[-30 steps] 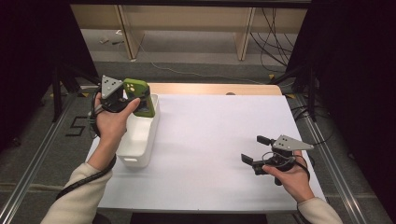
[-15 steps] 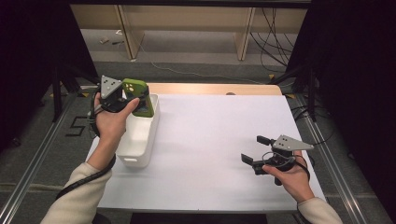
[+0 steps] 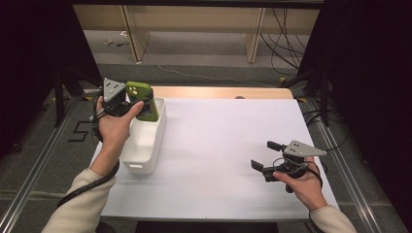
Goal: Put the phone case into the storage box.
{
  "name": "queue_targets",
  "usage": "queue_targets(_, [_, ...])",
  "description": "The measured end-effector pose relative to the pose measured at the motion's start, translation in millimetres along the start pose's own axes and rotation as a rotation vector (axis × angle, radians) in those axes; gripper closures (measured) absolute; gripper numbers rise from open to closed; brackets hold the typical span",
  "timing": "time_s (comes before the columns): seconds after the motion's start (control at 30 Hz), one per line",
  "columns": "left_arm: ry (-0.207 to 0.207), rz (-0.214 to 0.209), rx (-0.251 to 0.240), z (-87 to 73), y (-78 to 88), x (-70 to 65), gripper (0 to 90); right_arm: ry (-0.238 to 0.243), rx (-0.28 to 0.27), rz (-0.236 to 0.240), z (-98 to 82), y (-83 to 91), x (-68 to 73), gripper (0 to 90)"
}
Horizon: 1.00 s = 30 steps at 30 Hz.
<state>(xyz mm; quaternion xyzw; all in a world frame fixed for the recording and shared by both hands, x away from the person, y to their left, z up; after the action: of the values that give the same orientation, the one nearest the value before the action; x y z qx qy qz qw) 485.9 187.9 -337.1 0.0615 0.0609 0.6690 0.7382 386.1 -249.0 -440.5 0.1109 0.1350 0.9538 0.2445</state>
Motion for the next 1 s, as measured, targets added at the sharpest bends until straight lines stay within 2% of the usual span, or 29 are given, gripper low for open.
queue_targets(1.0, [0.011, 0.013, 0.014, -2.5, -7.3, 5.7, 16.5, 0.001, 0.001, 0.002, 0.2, -0.6, 0.7, 5.3])
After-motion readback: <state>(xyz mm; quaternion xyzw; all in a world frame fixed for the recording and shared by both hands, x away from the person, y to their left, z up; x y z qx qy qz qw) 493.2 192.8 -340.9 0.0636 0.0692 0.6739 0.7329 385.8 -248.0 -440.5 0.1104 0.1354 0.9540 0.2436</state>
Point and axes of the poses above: each handheld gripper's, and its own axes: y roughly backward along the jaws, z roughly out of its top, x roughly to its left, the point moved 4 cm from there along -y, roughly forward along the jaws, and after that the axes turned 12 degrees about z, right-handed, at the moved point
